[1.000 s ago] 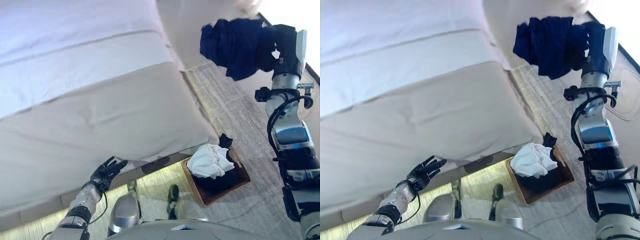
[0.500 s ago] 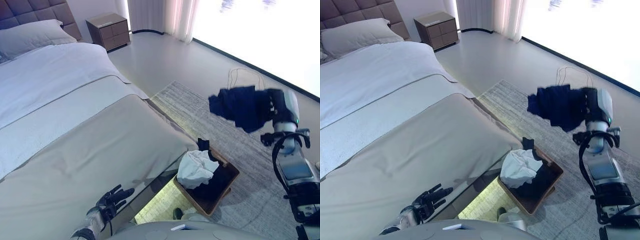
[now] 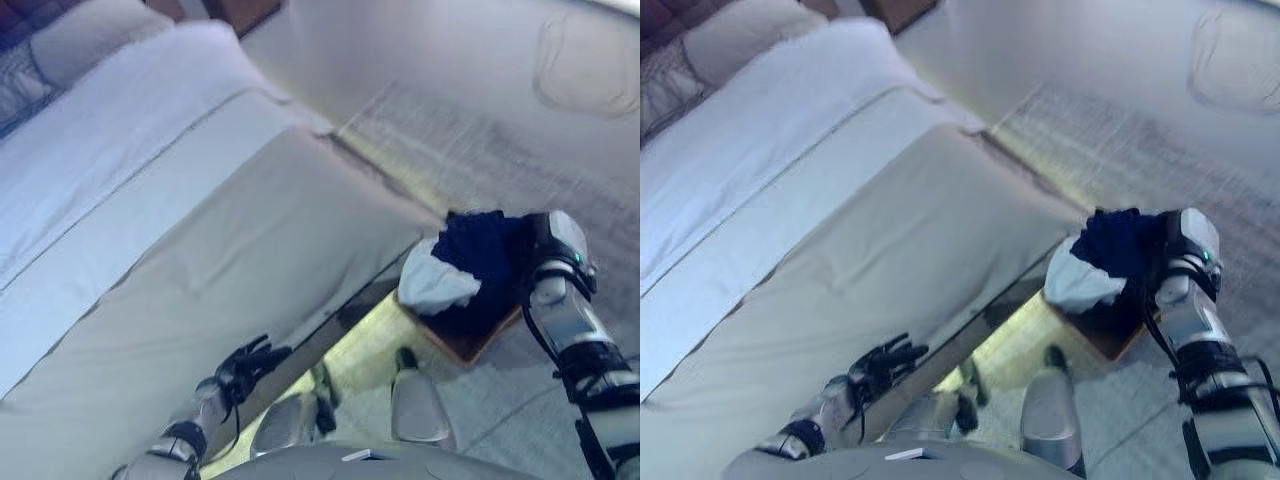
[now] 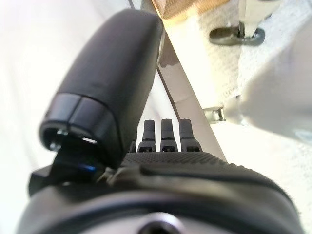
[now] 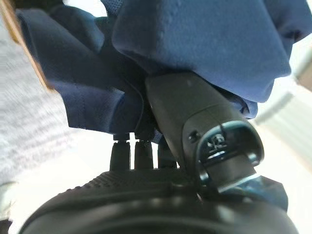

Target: Pick up the clothes from the bed and place them into the basket

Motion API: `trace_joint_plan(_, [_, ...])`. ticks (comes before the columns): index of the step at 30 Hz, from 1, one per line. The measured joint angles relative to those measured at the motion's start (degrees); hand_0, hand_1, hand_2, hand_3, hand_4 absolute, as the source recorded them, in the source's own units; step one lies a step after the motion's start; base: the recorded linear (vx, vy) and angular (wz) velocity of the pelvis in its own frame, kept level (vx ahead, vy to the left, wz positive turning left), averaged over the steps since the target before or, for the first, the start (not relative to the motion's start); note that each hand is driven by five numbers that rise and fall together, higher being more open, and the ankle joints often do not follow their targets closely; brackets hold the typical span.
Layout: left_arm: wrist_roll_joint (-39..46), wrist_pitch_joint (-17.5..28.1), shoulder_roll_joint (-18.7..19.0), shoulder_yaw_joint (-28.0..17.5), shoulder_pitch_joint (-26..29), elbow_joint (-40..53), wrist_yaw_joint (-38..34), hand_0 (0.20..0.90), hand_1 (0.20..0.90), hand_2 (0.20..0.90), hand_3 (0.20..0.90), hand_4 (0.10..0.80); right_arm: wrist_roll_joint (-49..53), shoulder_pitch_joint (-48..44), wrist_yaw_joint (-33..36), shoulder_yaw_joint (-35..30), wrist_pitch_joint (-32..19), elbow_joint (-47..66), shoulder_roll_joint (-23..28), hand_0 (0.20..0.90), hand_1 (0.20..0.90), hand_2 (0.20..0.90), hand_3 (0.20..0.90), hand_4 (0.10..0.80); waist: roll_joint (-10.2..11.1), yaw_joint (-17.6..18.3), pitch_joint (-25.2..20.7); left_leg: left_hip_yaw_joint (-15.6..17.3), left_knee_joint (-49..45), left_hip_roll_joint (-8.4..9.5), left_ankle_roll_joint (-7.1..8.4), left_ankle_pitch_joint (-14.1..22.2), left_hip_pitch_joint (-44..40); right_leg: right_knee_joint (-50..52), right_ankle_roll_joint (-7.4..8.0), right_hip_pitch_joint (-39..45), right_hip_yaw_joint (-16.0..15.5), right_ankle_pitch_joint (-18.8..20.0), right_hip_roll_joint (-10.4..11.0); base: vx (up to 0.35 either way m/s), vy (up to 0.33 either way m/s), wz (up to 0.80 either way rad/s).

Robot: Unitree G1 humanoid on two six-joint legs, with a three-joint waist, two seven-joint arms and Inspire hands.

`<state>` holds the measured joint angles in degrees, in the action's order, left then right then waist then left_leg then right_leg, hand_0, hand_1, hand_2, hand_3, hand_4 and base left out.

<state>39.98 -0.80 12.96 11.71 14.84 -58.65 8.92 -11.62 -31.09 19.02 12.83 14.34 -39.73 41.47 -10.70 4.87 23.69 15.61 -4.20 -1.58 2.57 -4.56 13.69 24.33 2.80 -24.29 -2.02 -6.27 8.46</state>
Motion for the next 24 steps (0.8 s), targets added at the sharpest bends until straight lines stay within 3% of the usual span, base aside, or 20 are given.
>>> trace_joint_plan(2, [2.27, 1.04, 0.19, 0.25, 3.6, 2.45, 0.05, 0.9, 0.9, 0.9, 0.9, 0.8, 0.29, -6.2, 0.84, 2.45, 1.06, -2.38, -0.14, 0.3, 0.3, 0.3, 0.2, 0.1, -0.49, -0.88, 5.05, -1.62, -1.73, 0.6, 0.02, -0.05, 3.54, 3.11, -0.41, -4.08, 0.05, -0.25, 0.3, -0.229, -0.136, 0.02])
trace_joint_plan(5, [5.18, 1.33, 0.24, 0.35, 4.55, 6.41, 0.3, 0.9, 0.9, 0.9, 0.9, 0.8, 0.38, -11.68, 0.92, 6.65, 3.19, -7.2, -0.83, 0.3, 0.3, 0.3, 0.2, 0.1, -0.42, -2.74, 5.34, -2.9, -3.21, 0.69, 0.66, 0.17, 9.81, 6.1, -0.96, -11.17, 0.04, -0.45, 0.15, -0.105, -0.078, 0.04])
trace_joint_plan(6, [6.06, 1.28, 0.06, 1.12, 4.73, 6.54, 0.4, 0.9, 0.9, 0.9, 0.9, 0.8, 0.95, -12.76, 0.9, 7.86, 4.87, -10.21, -1.86, 0.3, 0.3, 0.3, 0.2, 0.1, -0.38, -3.65, 5.37, -4.38, -4.59, 0.57, 0.02, -0.98, 10.86, 8.0, -2.33, -12.17, -0.05, -1.47, -0.27, -0.074, -0.077, 0.0])
trace_joint_plan(7, [6.29, 1.2, 0.08, 1.65, 4.5, 6.61, 0.47, 0.9, 0.9, 0.9, 0.9, 0.8, 1.62, -13.12, 0.8, 8.36, 6.0, -12.01, -2.6, 0.749, 0.749, 0.749, 0.724, 0.624, -0.38, -4.19, 5.37, -5.38, -4.95, 0.57, 0.01, -1.07, 10.91, 8.71, -2.64, -12.26, -0.14, -2.02, -0.53, -0.082, -0.076, -0.04])
trace_joint_plan(8, [6.41, 1.17, 0.18, 2.15, 4.09, 7.05, 0.51, 0.9, 0.9, 0.9, 0.9, 0.8, 2.05, -13.76, 0.74, 8.41, 6.97, -13.85, -3.05, 0.9, 0.9, 0.9, 0.9, 0.8, -0.44, -4.7, 5.33, -6.27, -5.28, 0.54, -0.02, -1.08, 11.14, 8.9, -2.94, -12.42, -0.21, -2.25, -0.84, -0.08, -0.083, -0.1])
trace_joint_plan(11, [7.37, 0.98, 0.84, 2.43, 3.42, 8.61, 0.7, 0.9, 0.9, 0.9, 0.9, 0.8, 3.84, -17.62, 1.16, 8.27, 9.84, -19.35, -3.77, 0.9, 0.9, 0.9, 0.9, 0.8, -0.55, -4.87, 5.26, -8.21, -5.48, 0.37, 0.08, -2.47, 13.4, 9.58, -3.26, -14.55, -0.72, -2.45, -1.29, -0.061, -0.076, 0.02])
trace_joint_plan(17, [7.38, 0.97, 1.36, 2.52, 3.34, 10.51, 1.62, 0.9, 0.9, 0.9, 0.9, 0.8, 6.16, -19.61, 3.61, 7.69, 13.0, -23.6, -3.57, 0.9, 0.9, 0.9, 0.9, 0.8, -0.58, -6.65, 5.24, -8.8, -5.36, 0.04, 0.82, -3.2, 15.9, 10.65, -3.76, -17.36, -1.31, -2.45, -1.38, -0.005, -0.002, 0.05])
trace_joint_plan(24, [7.38, 0.64, 1.77, 2.42, 2.87, 10.44, 1.58, 0.9, 0.9, 0.9, 0.9, 0.8, 10.84, -15.63, 4.28, 4.32, 11.13, -24.62, -4.55, 0.9, 0.9, 0.9, 0.9, 0.8, -0.58, -6.98, 5.23, -9.34, -2.29, -0.63, 1.3, -3.56, 10.55, 7.89, -3.72, -11.79, -2.36, -2.48, -2.08, 0.001, 0.003, -0.01])
